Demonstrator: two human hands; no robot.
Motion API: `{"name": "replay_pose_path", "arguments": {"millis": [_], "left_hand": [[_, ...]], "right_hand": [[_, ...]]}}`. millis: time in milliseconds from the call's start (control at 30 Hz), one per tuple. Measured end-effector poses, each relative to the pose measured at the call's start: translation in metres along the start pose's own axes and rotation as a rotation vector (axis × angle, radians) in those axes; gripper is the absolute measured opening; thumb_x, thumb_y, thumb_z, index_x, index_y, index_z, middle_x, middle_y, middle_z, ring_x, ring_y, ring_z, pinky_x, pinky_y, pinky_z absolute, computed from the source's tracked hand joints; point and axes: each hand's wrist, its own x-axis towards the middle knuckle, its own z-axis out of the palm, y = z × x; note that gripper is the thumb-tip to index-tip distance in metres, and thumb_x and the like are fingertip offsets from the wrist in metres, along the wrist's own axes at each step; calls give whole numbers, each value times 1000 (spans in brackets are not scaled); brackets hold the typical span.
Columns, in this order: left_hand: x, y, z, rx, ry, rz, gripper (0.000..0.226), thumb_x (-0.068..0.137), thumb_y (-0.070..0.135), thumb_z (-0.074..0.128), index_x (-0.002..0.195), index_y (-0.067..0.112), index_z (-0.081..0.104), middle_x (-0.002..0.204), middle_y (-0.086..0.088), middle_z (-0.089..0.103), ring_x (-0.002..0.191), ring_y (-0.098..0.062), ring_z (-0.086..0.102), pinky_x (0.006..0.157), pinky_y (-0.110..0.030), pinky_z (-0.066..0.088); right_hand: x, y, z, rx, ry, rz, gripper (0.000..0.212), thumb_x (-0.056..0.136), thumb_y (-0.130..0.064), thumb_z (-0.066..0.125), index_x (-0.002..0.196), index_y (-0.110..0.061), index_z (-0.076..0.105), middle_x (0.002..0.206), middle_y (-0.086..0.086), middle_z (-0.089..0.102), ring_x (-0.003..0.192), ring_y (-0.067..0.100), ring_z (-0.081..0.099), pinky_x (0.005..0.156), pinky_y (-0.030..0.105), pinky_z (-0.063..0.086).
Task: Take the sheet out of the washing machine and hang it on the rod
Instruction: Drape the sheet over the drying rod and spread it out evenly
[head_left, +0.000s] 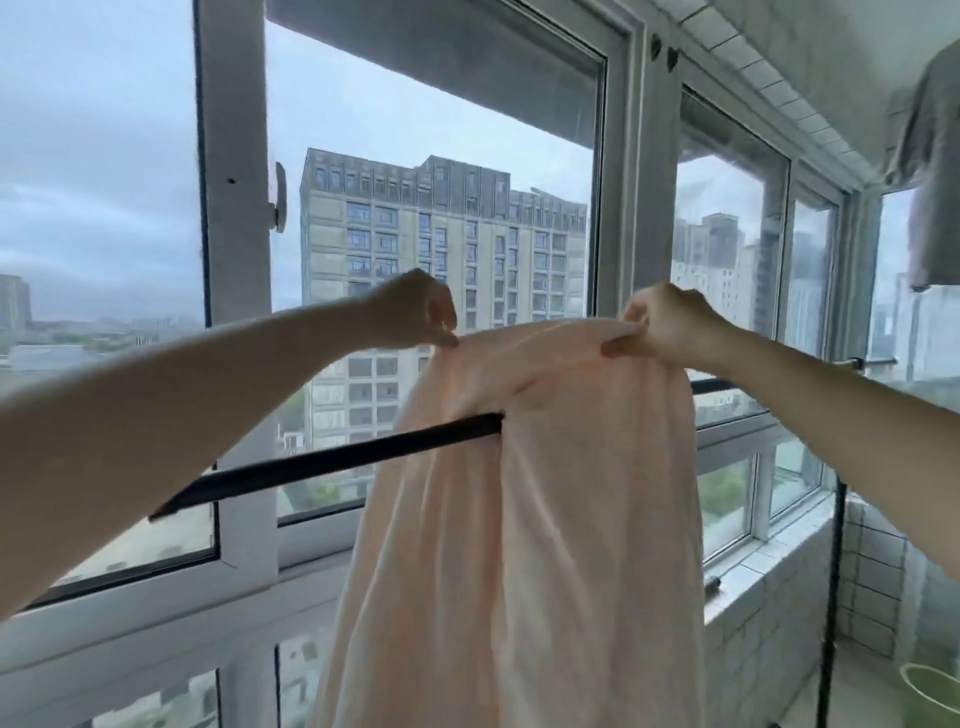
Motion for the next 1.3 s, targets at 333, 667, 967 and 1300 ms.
{"name": "replay_pose_path", "arguments": {"millis": [333,667,967,1300], "left_hand": [[-31,19,27,-462,-380,-101,10,79,9,74,88,8,69,87,-11,72,82,-18,69,82,-35,58],[-38,13,42,-352,-200,-119,13,90,9,62,79,16,63,88,-5,70,79,-15,69,75,-30,59],[-11,7,19,-569,116,-274,12,98,10,50,88,14,55,99,-12,60,82,-24,60,65,-36,57],[-8,48,52,-212,-233,-7,21,78,30,77,87,13,68,81,1,69,68,-8,63,64,-19,55]], "right_hand": [[-84,-51,45,18,1,-213,37,82,-61,56,78,-24,58,73,-9,62,71,9,60,66,25,47],[-86,-70,56,307,-1,-133,26,93,-38,58,76,-22,68,71,-8,67,69,5,62,75,11,47],[-28,-72,-4,959,101,86,27,101,-11,40,84,-2,58,74,11,53,65,17,57,61,30,49],[-14,-38,-3,515,180,23,36,100,-16,45,96,16,59,72,10,48,56,14,44,41,16,34]]}}
